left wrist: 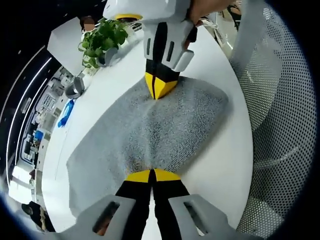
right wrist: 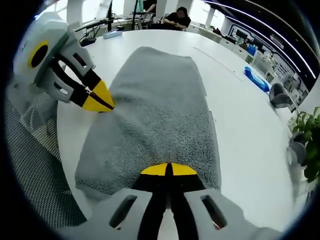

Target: Fold the towel on the table until its edges align and the towel forms a compact rectangular stack.

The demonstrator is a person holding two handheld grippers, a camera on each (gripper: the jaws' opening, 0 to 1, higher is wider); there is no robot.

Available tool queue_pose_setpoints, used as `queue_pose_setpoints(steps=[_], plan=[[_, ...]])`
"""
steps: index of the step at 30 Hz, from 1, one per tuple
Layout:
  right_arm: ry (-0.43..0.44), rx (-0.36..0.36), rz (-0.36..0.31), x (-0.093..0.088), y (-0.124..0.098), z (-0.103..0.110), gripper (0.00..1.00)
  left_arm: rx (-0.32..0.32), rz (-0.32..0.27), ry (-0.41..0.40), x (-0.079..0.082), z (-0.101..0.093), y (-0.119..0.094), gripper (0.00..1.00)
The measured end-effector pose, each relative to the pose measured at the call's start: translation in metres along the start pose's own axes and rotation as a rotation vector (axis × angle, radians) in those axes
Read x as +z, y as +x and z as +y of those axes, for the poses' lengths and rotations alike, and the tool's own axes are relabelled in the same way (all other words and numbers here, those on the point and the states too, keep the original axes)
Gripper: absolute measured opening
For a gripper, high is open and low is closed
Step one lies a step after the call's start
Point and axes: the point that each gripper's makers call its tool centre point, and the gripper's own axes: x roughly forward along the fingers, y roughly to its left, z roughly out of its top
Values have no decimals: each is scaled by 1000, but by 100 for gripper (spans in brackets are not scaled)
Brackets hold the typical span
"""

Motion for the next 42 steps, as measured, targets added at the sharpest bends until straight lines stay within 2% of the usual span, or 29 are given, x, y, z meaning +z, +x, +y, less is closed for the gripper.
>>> queue_pose_setpoints(steps=[16, 23, 33, 42], plan=[[-47, 37, 21, 3, -2, 22, 0, 53, 29, -21, -13, 13, -2, 1], [-63, 54, 27, 4, -3, 30, 0, 65, 30, -61, -18, 18, -1, 1], [-71, 101, 26, 3, -6, 43, 0, 85, 28, -95, -21, 23, -1, 1], [-70, 123, 24, 3, -8, 52, 0, 110, 30, -84, -22, 26, 0, 1]])
